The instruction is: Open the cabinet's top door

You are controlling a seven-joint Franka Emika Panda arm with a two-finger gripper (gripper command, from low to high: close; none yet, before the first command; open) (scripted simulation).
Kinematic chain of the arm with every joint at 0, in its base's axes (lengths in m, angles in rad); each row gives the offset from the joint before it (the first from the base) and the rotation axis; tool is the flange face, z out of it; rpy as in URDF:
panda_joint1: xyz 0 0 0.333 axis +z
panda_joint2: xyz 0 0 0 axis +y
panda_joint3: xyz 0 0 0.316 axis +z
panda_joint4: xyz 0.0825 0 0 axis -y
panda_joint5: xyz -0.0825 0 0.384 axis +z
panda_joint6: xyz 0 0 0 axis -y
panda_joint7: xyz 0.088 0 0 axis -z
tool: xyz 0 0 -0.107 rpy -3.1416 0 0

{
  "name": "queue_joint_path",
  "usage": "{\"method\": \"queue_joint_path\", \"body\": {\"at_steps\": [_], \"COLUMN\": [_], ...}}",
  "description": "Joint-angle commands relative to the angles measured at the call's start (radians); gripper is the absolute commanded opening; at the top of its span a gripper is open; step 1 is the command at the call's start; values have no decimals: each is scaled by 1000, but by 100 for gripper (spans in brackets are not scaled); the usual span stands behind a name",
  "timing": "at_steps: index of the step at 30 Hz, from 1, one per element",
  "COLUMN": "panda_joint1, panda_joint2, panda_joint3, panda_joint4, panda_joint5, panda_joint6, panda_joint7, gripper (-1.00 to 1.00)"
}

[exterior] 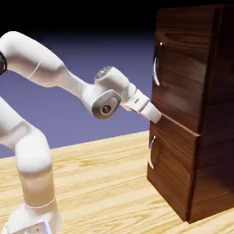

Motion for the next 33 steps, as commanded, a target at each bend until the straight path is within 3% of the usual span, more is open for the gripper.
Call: {"method": "queue_joint_path", "body": {"at_steps": [1, 12, 19, 20, 33], "panda_joint1": [-4, -47, -56, -56, 277], "panda_joint2": [-10, -118, 71, 71, -128], "panda_joint3": [18, 217, 188, 188, -247], "panda_joint4": [1, 15, 139, 139, -2], "panda_joint5": [31, 365, 309, 309, -73], "panda_joint6": [44, 516, 581, 581, 510], "panda_joint7": [-12, -140, -133, -133, -63], "gripper": [0, 0, 0, -100, -100]}}
